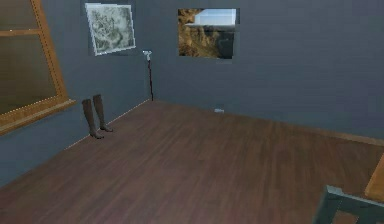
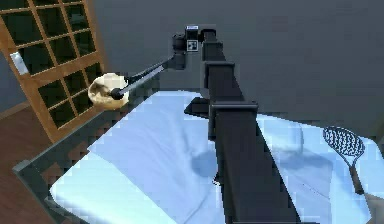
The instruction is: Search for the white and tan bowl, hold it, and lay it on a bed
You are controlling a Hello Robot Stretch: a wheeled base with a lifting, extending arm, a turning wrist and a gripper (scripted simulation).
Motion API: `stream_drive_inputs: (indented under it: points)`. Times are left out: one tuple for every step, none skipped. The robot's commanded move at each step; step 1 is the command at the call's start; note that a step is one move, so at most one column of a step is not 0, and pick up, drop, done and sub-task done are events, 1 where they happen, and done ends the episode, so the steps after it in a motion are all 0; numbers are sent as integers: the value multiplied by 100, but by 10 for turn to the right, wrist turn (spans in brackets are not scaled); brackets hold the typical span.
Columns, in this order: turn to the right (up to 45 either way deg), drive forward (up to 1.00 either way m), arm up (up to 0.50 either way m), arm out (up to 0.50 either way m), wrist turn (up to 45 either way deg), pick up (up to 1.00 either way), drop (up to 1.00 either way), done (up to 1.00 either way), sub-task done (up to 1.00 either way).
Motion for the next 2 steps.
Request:
stream_drive_inputs:
  points:
    - [0, 0, 0, 0, 450, 0, 0, 0, 0]
    - [0, 0, 0, 0, 450, 0, 0, 0, 0]
